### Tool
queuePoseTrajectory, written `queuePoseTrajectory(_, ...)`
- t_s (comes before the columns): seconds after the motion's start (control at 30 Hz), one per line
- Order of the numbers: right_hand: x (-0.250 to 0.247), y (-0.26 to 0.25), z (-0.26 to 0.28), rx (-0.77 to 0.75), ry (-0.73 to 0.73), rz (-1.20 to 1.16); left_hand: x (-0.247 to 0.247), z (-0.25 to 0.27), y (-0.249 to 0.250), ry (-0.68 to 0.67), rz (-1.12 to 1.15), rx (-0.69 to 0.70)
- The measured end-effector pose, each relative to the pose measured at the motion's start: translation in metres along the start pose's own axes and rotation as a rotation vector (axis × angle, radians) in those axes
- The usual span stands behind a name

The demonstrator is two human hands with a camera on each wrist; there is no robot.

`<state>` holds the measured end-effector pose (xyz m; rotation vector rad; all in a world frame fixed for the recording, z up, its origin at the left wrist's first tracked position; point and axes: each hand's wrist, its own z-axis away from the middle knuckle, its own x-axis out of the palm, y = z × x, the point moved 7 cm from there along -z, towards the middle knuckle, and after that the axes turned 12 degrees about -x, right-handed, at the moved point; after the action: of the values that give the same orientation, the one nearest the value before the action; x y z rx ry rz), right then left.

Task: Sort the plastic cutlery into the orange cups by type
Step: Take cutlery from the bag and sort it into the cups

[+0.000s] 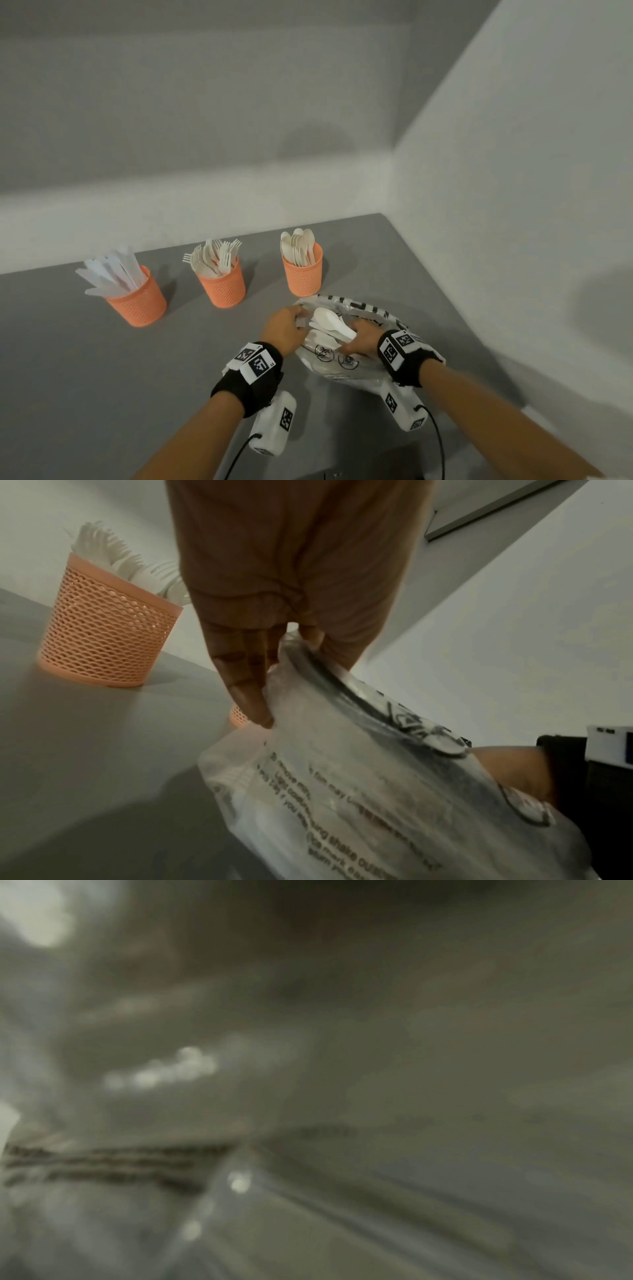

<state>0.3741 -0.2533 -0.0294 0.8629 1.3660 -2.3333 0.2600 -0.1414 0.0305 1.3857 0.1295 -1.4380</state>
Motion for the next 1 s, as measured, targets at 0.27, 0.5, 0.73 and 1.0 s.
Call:
queuePoseTrajectory(0.27,0.0,-0.002,0.001,0.012,0.008,-0.045,-0.002,0.006,0.002,-0.036,0.083,-0.003)
queuePoseTrajectory(0.5,-0.044,-0.058,0.015,-0.193,0.294,-0.362,-0.002,0.013,-0.002,-0.183,0.367,-0.048)
queuePoseTrajectory(0.73,-0.084,-0.138,0.023,-0.374,0.643,-0.892,-0.039,0.024,-0.034,-0.015,1.121,-0.211)
queuePoseTrajectory(1.0,-0.036,-0.219,0.004,-0.534,0.606,-0.9,-0.034,0.044,-0.052,-0.393,1.703,-0.467)
